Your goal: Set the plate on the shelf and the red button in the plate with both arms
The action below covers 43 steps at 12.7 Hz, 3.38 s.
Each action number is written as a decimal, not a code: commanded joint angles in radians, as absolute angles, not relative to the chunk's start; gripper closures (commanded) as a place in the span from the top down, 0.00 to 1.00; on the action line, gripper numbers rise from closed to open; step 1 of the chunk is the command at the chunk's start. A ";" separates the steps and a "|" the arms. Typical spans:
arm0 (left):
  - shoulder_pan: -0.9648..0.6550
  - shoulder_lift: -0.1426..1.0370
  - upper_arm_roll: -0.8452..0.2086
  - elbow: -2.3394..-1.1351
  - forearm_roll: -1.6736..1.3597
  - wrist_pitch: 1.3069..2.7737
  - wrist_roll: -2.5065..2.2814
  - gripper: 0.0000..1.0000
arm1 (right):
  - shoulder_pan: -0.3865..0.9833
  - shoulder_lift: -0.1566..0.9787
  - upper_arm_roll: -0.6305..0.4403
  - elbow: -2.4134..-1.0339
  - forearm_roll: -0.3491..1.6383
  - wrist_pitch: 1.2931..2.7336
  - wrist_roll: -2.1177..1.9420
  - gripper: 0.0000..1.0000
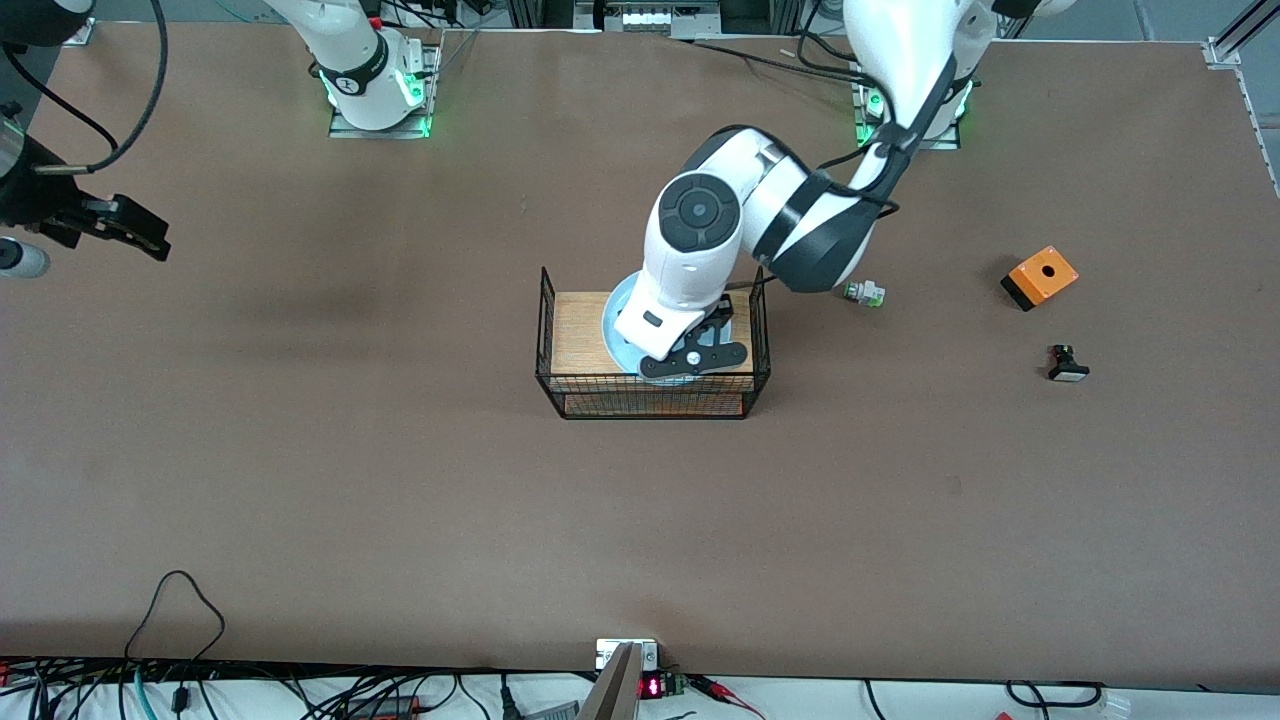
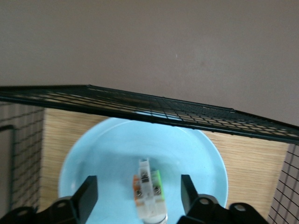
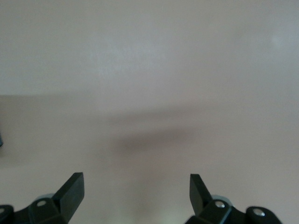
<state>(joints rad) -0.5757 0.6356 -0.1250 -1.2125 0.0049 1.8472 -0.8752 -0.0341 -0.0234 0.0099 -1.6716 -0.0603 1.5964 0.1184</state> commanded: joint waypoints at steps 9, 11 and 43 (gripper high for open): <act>-0.246 0.427 -0.121 -1.218 0.055 1.651 -0.573 1.00 | -0.008 -0.041 -0.005 -1.695 -0.048 1.531 0.123 1.00; -0.129 0.417 -0.121 -1.218 0.057 1.651 -0.439 1.00 | -0.011 -0.026 -0.003 -1.706 -0.048 1.511 0.112 1.00; 0.087 0.072 -0.137 -1.603 0.037 1.680 -0.009 1.00 | -0.020 0.034 -0.002 -1.588 -0.015 1.505 0.126 1.00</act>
<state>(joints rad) 0.0870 0.0842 -0.1365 -1.6191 0.0433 1.7075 -0.0008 -0.0202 0.0280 -0.0017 -1.6075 -0.0228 1.5121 0.1190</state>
